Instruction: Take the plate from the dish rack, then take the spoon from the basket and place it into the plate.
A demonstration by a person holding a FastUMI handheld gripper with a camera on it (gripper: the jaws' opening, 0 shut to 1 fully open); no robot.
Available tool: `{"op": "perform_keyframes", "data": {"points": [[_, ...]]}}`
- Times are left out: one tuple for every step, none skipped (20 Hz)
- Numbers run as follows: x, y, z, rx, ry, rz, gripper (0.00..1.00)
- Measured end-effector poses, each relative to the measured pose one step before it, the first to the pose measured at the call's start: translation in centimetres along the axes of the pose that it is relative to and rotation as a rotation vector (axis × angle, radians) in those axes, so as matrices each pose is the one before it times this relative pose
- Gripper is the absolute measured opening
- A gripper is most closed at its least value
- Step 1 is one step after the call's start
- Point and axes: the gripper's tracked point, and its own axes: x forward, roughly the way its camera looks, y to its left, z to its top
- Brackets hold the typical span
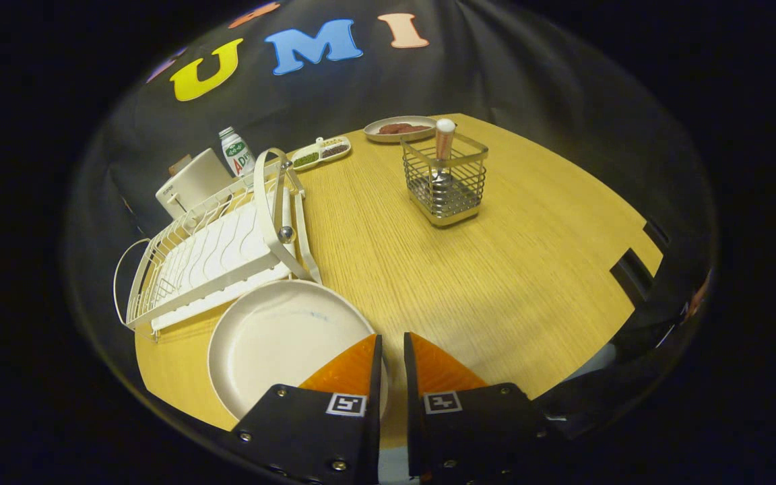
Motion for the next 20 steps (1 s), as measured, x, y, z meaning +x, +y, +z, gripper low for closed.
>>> {"op": "perform_keyframes", "data": {"points": [[-0.24,-0.139,1.143,-0.01027,-0.02089,-0.00651,0.17],[-0.276,-0.245,1.16,-0.01244,-0.02626,-0.01198,0.17],[-0.327,-0.214,1.546,-0.01464,-0.032,-0.0094,0.17],[-0.228,-0.172,1.565,-0.01617,-0.03459,-0.00861,0.17],[-0.04,-0.282,1.624,-0.01746,-0.03265,-0.01046,0.17],[0.108,-0.354,1.514,-0.01868,-0.03127,-0.01179,0.18],[0.222,-0.502,1.405,-0.01973,-0.02633,-0.01958,0.18],[0.325,-0.415,1.033,-0.01644,-0.01829,-0.01429,0.19],[0.359,-0.652,0.953,-0.01694,-0.01361,-0.02631,0.37],[0.403,-0.448,0.64,-0.01178,-0.00914,-0.01475,0.41],[0.493,-0.39,0.608,-0.00984,-0.00645,-0.01428,0.41],[0.452,-0.285,0.431,-0.00576,-0.00407,-0.00504,0.42],[0.49,-0.142,0.425,-0.00123,-0.00236,-0.00178,0.42],[0.404,-0.142,0.154,-0.00125,-0.00072,0.00043,0.42],[0.352,-0.25,0.147,-0.00344,0.00218,-0.00628,0.42],[0.466,-0.217,0.04,-0.00184,0.00383,-0.00361,0.42],[0.304,-0.273,0.05,-0.00087,0.00545,-0.01089,0.42],[0.398,-0.375,-0.147,-0.00015,0.00628,-0.0096,0.42],[0.235,-0.22,0.019,0.0005,0.00528,-0.00628,0.41],[0.151,0.062,-0.069,0.0015,0.00264,0.00455,0.41]]}}
